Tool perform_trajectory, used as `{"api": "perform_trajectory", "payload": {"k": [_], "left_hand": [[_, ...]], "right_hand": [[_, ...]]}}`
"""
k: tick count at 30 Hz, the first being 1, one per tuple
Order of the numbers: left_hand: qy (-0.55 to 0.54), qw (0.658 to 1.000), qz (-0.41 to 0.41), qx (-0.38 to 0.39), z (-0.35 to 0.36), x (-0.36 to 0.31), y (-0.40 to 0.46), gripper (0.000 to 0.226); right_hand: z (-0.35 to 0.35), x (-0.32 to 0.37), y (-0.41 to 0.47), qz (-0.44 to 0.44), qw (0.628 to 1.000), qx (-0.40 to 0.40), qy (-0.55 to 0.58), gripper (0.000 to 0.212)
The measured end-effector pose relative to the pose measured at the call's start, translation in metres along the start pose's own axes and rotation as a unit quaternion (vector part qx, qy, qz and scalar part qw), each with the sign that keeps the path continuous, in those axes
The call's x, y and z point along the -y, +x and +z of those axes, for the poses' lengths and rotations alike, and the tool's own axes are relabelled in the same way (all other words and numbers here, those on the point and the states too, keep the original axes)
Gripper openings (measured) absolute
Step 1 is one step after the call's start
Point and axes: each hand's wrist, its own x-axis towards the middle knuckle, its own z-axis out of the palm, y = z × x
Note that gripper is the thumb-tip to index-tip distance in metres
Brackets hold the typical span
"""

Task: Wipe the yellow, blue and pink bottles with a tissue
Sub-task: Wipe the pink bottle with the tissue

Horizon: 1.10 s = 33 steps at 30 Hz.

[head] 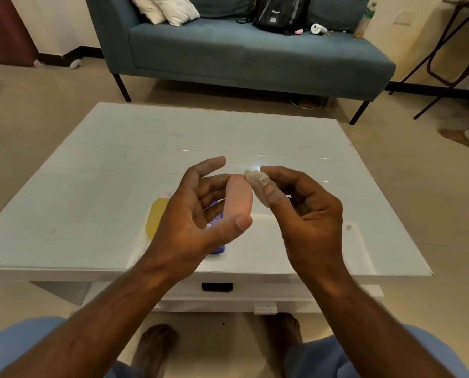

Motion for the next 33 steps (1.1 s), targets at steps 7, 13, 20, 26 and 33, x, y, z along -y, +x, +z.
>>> {"api": "perform_trajectory", "payload": {"k": [7,13,20,26,33], "left_hand": [[0.04,0.999,0.002,-0.024,-0.008,0.002,0.004,0.104],[0.135,0.989,0.033,0.05,-0.007,0.005,-0.001,0.103],[0.186,0.98,0.054,0.039,-0.003,0.005,-0.003,0.109],[0.245,0.968,0.05,-0.006,-0.018,0.016,0.004,0.113],[0.292,0.952,0.081,0.052,-0.014,0.011,0.005,0.117]], "right_hand": [[0.001,0.008,-0.01,-0.109,0.992,0.066,-0.014,0.014],[0.002,0.004,-0.004,-0.08,0.994,0.041,-0.054,0.016],[0.001,0.0,-0.003,-0.025,0.997,0.046,-0.054,0.018],[-0.003,0.008,-0.008,-0.115,0.989,0.097,-0.007,0.024],[-0.002,0.0,-0.002,0.069,0.997,0.036,-0.028,0.018]]}}
